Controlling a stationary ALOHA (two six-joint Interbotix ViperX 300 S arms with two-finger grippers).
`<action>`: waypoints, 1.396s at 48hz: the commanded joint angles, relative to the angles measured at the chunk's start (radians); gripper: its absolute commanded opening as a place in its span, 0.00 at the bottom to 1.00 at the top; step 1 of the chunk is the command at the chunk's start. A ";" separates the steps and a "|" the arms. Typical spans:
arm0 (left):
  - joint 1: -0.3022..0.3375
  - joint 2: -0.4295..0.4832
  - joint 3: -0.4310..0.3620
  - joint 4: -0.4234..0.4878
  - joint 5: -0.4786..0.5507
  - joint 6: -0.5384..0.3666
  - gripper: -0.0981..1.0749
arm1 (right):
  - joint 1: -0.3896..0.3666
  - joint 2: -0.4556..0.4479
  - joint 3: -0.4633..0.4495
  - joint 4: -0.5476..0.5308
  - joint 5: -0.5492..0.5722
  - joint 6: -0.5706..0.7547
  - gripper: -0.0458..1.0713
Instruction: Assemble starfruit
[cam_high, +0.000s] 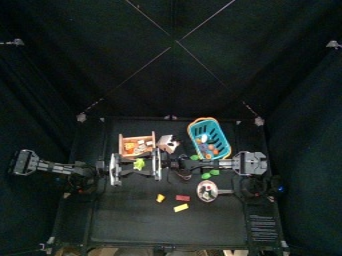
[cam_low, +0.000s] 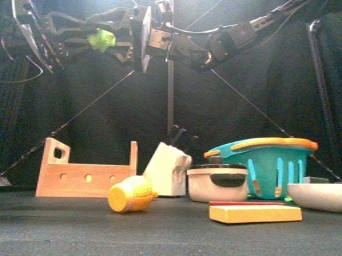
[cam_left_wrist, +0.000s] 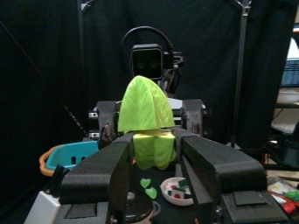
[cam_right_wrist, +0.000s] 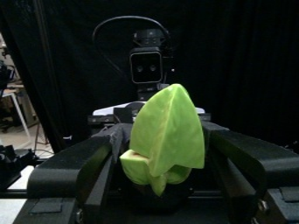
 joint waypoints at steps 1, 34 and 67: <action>0.003 0.003 -0.008 0.002 -0.005 0.002 0.73 | -0.006 -0.041 -0.014 0.003 0.006 0.000 0.92; 0.003 0.003 0.026 0.002 0.017 -0.002 0.73 | -0.012 -0.133 0.043 0.015 0.058 -0.003 0.92; 0.005 0.003 0.025 0.002 0.069 -0.003 0.73 | -0.020 -0.150 0.081 0.005 0.089 -0.008 0.75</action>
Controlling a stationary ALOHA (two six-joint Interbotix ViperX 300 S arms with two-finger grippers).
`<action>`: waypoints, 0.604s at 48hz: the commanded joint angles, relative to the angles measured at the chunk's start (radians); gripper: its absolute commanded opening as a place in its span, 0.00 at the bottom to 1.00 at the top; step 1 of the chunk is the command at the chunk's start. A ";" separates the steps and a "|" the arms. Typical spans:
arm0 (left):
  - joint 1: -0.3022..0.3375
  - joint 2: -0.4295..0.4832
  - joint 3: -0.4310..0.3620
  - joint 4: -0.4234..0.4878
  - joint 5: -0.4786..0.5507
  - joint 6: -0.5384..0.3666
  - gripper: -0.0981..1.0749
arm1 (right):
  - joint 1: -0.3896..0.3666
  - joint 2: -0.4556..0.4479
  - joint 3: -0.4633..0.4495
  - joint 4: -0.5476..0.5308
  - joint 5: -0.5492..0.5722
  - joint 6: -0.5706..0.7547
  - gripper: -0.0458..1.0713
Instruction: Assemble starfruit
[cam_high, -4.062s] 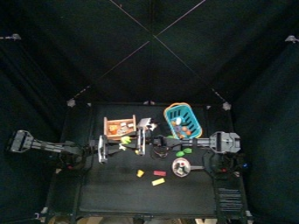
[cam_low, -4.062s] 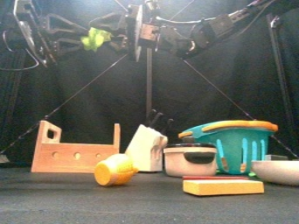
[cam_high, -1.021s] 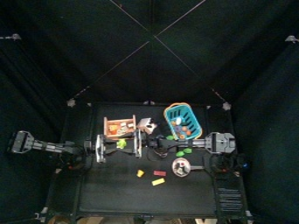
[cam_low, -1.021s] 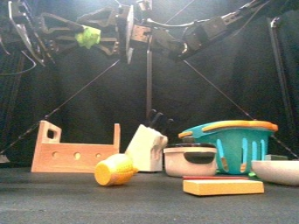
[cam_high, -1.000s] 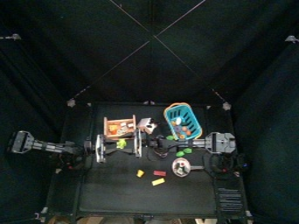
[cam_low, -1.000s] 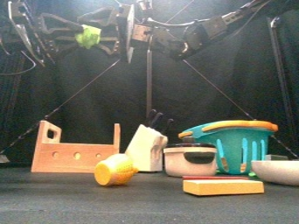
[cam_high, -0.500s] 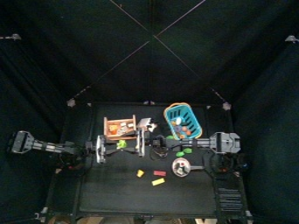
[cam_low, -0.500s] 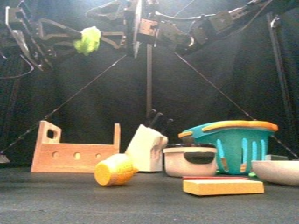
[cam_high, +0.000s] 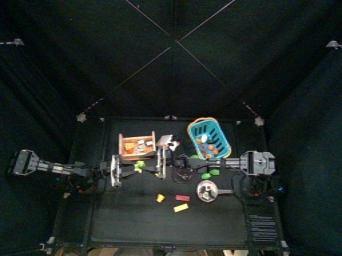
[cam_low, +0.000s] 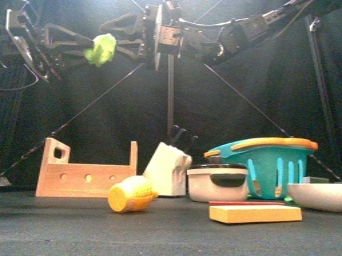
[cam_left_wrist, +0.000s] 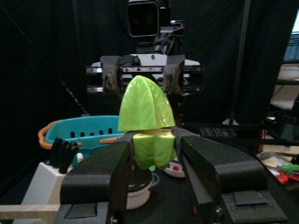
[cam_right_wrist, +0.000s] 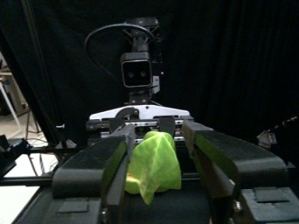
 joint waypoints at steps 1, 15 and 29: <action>0.002 0.002 -0.017 0.002 -0.003 0.002 0.73 | -0.005 -0.055 -0.005 -0.002 -0.005 0.000 0.73; 0.002 0.002 -0.028 0.002 -0.006 0.005 0.73 | -0.005 -0.052 -0.005 0.003 -0.003 0.002 0.62; 0.003 0.002 -0.032 0.003 -0.011 0.006 0.73 | -0.002 -0.034 -0.011 0.008 -0.003 0.008 0.60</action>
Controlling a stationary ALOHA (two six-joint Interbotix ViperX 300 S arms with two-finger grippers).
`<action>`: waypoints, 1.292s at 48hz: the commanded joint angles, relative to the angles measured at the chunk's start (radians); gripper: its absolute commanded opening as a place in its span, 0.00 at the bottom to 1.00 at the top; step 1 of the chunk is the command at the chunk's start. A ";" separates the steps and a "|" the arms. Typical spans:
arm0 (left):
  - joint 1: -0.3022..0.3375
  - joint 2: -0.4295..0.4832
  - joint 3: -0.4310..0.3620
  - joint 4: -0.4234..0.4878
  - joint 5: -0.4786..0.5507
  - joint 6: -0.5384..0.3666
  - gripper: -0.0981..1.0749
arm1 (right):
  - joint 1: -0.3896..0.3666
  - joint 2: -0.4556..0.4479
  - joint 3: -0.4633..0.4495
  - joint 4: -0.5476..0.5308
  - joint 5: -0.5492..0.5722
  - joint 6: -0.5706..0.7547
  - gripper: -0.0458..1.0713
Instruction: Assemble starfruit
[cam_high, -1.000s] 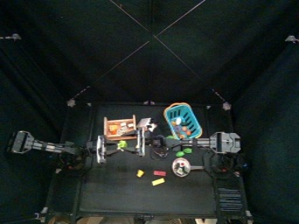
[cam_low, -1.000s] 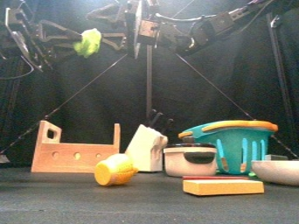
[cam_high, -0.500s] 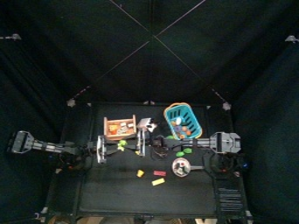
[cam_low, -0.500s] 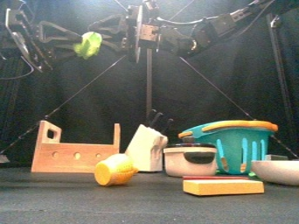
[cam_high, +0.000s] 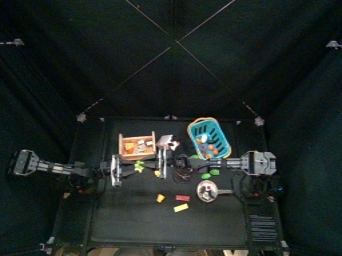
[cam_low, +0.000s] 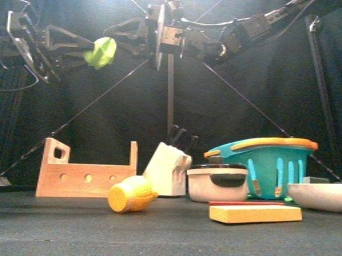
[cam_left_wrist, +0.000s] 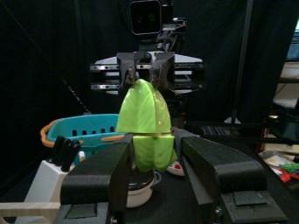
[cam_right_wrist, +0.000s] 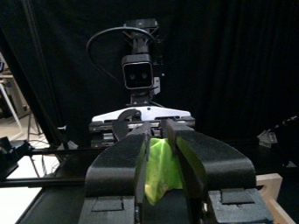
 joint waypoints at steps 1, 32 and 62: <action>0.000 0.002 -0.032 0.003 -0.009 0.002 0.73 | -0.002 -0.021 -0.023 0.003 -0.002 0.003 0.60; 0.000 0.002 -0.006 0.003 0.000 0.002 0.73 | -0.006 -0.170 0.106 0.035 -0.023 -0.002 0.62; 0.000 0.002 0.005 0.002 0.052 -0.002 0.73 | -0.005 -0.133 0.160 0.103 -0.006 0.006 0.62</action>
